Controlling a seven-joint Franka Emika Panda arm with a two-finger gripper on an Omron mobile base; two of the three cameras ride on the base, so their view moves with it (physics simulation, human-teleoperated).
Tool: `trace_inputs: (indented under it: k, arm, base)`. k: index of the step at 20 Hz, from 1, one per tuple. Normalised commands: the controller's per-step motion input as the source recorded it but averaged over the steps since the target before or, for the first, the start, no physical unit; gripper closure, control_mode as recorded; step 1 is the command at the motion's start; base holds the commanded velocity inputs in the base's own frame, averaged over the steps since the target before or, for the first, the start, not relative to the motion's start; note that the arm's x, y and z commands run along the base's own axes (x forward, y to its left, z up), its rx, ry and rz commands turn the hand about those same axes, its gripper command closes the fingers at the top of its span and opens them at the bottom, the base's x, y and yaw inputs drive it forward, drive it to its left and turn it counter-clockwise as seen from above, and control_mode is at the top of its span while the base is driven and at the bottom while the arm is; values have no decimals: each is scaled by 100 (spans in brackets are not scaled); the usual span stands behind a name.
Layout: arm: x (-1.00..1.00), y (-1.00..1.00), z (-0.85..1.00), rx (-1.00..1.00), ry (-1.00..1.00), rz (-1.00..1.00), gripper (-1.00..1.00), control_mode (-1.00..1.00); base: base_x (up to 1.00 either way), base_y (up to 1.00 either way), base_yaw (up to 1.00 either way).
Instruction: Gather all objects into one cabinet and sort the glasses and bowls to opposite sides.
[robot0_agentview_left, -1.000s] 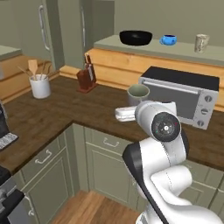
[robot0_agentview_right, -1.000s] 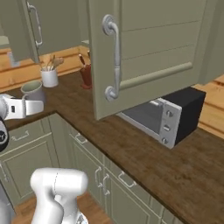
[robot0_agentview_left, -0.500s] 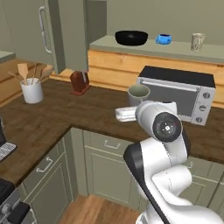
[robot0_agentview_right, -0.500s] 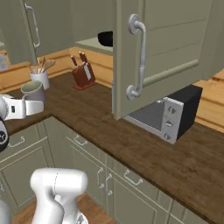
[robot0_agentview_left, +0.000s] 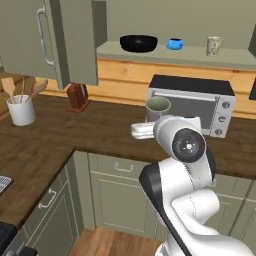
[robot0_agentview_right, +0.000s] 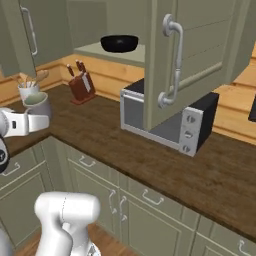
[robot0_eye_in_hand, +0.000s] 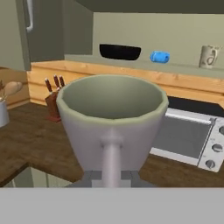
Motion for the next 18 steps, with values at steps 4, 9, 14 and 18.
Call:
trace_inputs:
  k: [4, 9, 14, 18]
  arm:
    - [0, 0, 0, 0, 0, 0, 100, 100]
    - [0, 0, 0, 0, 0, 0, 100, 100]
    - [0, 0, 0, 0, 0, 0, 100, 100]
    - [0, 0, 0, 0, 0, 0, 100, 100]
  base:
    - [-39, -1, -23]
    - [15, -20, -9]
    - [4, -68, 0]
    - [44, -93, 0]
